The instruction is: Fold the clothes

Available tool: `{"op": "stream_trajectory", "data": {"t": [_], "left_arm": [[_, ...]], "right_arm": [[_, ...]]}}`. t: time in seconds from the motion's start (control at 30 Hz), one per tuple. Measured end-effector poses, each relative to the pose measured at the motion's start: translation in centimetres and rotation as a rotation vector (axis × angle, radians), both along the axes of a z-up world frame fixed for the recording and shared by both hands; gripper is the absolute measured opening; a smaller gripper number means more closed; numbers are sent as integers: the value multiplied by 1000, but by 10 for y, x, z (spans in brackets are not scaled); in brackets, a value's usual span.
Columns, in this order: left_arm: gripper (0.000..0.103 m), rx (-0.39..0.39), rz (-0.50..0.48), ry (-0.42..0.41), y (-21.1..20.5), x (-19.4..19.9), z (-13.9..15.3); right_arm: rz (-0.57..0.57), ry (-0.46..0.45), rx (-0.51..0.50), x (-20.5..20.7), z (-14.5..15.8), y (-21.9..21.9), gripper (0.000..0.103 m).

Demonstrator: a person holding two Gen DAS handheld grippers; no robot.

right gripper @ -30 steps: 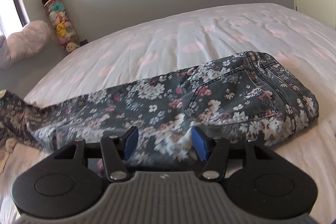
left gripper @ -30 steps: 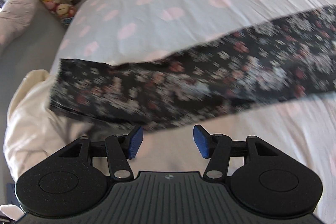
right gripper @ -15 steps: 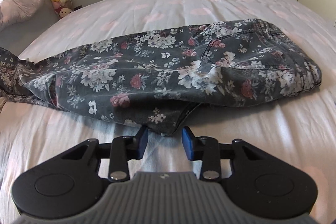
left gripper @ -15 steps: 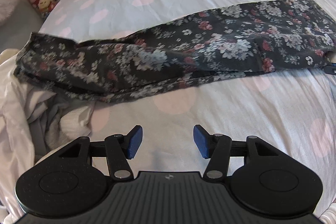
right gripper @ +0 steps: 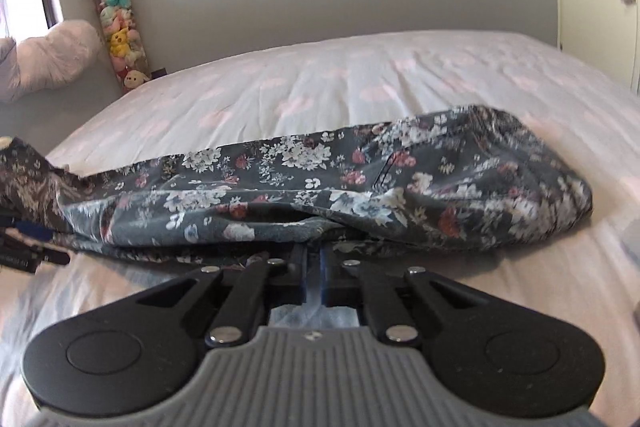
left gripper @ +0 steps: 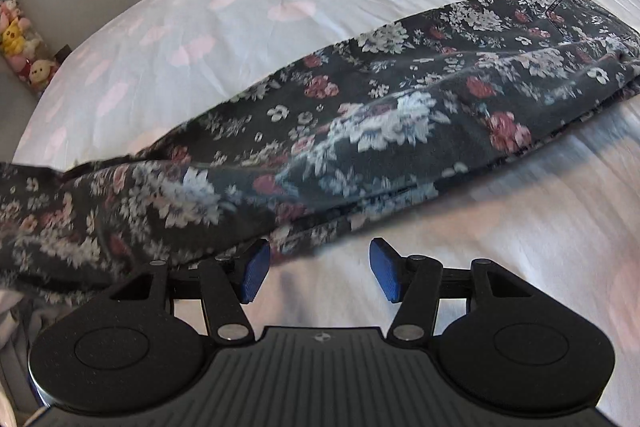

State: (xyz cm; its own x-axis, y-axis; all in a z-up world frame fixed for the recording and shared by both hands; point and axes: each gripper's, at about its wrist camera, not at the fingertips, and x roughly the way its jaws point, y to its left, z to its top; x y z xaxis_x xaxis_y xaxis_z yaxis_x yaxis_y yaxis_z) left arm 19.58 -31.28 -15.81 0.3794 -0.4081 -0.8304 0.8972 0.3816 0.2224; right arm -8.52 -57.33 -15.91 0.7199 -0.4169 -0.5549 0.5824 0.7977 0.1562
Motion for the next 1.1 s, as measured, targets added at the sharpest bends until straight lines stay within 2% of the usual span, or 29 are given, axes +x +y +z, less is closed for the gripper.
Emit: {"op": "stream_trajectory", "data": {"t": [0.2,0.33,0.43,0.53,0.57,0.6,0.67,0.73,0.77,0.83,0.9,0.97,1.03,1.1], "left_arm": [[53,61,-32,-128,-12,7,-2],[53,136,-61,-149,-17,19,-14],[55,146,-90,-148,-20,27,-22],[60,154,-124,-133,-23,34,-28],[65,150,-123,-121,-22,38,-28],[69,142,-109,-95,-22,44,-27],[70,106,-57,-18,-17,56,-27],[66,60,3,61,-13,67,-27],[61,48,15,72,-12,68,-26],[47,24,37,91,-10,70,-23],[23,31,52,99,-12,73,-17],[8,50,51,120,-10,74,-11],[1,97,28,100,-9,68,-6],[0,156,16,71,-7,65,-5]], "right_arm": [[4,63,79,5,-12,-8,6],[3,55,124,4,-17,-13,7],[8,53,148,4,-19,-14,7],[10,54,165,4,-22,-15,7],[11,53,172,5,-22,-17,7],[11,53,177,6,-23,-17,7],[14,56,186,7,-24,-19,7],[17,58,190,8,-26,-19,7],[19,59,190,8,-26,-19,7],[19,58,192,8,-27,-20,7],[17,56,193,7,-27,-20,7],[16,49,189,6,-25,-19,7],[15,37,182,3,-22,-19,7],[15,25,174,0,-18,-18,7]]}}
